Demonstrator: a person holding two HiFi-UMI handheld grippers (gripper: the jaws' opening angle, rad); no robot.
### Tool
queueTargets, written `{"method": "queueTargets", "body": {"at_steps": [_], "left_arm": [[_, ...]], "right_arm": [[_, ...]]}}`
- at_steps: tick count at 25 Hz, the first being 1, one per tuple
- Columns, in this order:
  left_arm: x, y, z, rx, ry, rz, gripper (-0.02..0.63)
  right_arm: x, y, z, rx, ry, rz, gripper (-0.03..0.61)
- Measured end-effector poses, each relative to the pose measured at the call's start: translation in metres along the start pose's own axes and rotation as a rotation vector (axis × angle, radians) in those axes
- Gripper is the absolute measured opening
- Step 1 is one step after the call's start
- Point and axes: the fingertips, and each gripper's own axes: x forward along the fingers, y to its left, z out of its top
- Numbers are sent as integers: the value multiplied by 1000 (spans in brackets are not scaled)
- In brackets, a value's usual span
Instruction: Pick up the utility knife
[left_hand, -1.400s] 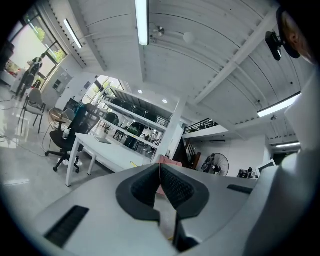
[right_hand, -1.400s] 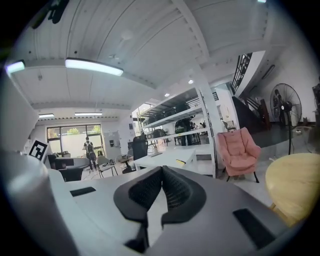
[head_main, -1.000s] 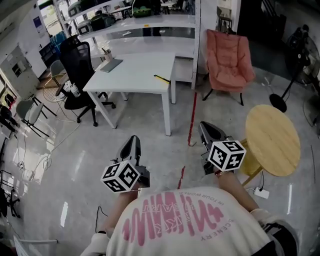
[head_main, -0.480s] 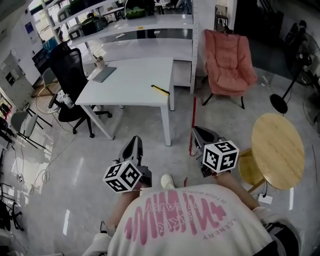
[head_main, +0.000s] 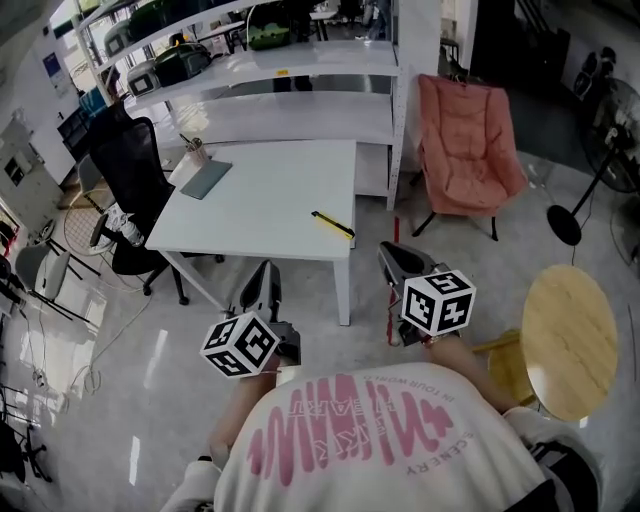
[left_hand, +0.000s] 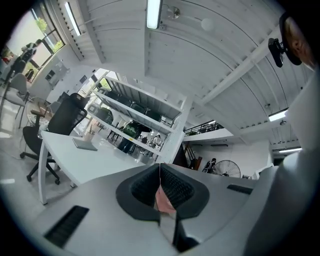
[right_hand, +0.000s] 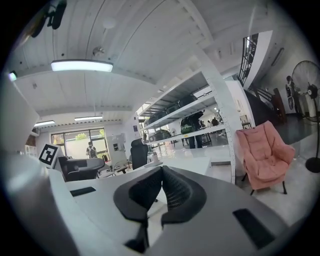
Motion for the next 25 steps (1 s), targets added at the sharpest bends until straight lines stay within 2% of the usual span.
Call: {"method": "queueTargets", "body": {"at_steps": [6, 12, 16, 25], "left_arm": [[81, 57, 33, 24, -24, -7, 25], [134, 105, 17, -11, 1, -8, 25], [158, 131, 1, -35, 51, 2, 25], [194, 202, -15, -69, 67, 118, 25]], "right_arm": [[103, -23, 27, 17, -38, 17, 12], [182, -39, 10, 75, -25, 49, 12], [219, -50, -12, 81, 28, 32, 12], [302, -96, -62, 142, 193, 26, 12]]}}
